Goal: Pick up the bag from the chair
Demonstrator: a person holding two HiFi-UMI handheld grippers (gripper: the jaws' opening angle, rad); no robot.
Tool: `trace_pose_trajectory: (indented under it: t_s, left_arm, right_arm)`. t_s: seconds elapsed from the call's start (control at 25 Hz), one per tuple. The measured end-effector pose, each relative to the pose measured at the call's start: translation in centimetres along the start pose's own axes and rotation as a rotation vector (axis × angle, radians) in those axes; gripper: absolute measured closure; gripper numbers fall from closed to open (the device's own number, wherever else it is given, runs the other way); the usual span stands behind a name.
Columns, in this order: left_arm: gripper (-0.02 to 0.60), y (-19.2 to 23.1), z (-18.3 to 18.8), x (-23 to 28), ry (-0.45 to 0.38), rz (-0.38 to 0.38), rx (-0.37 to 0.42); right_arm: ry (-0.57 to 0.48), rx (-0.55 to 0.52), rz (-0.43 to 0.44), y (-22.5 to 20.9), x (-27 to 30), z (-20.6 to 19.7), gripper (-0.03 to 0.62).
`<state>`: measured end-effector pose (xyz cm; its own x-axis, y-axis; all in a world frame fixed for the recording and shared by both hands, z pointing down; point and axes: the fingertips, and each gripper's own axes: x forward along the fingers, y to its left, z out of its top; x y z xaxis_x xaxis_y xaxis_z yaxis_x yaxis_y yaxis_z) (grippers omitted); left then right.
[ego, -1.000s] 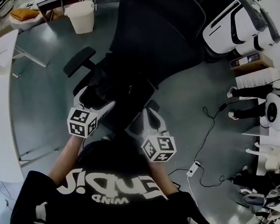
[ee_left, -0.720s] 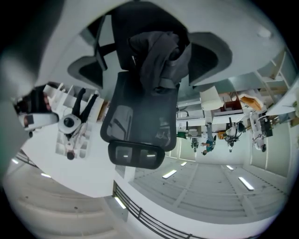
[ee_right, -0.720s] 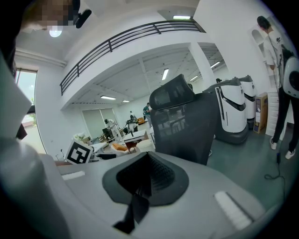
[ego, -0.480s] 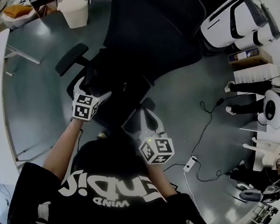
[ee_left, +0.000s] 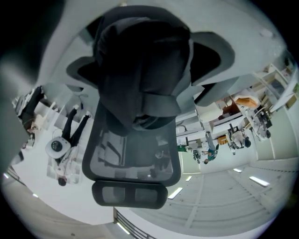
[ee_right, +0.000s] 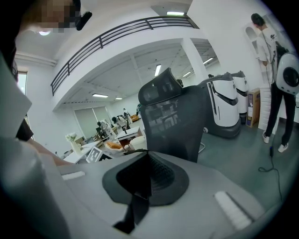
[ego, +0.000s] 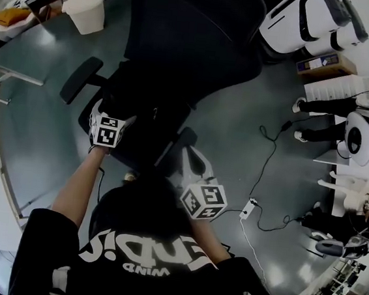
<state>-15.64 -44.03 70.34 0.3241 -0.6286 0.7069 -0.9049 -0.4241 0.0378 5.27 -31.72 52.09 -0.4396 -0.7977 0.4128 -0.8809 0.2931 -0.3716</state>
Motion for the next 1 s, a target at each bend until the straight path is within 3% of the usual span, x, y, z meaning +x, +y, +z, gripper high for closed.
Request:
trace_pose_trajectory:
  t_s: [0.16,0.4,0.76,1.0]
  left_arm:
    - [0.015,0.7,-0.4,1.5,0.027,0.004,-0.055]
    - [0.216,1.7,-0.4,2.0,0.023,0.024,-0.114]
    - [0.472,1.8,-0.4,1.3,0.037,0.024,-0.077]
    - [0.513,0.9,0.6,-0.2,0.01,-0.03,-0.088]
  right_arm:
    - [0.014,0.009,-0.013,-1.1,0.3,-0.4,0.592]
    - [0.037,0.01,-0.003,-1.7,1.5,-0.5,0.592]
    - [0.053,0.009,0.021,-1.3,2.7,-0.5,0.592]
    - [0.05,0.009,0.021,-1.2,2.4,-0.7,0.592]
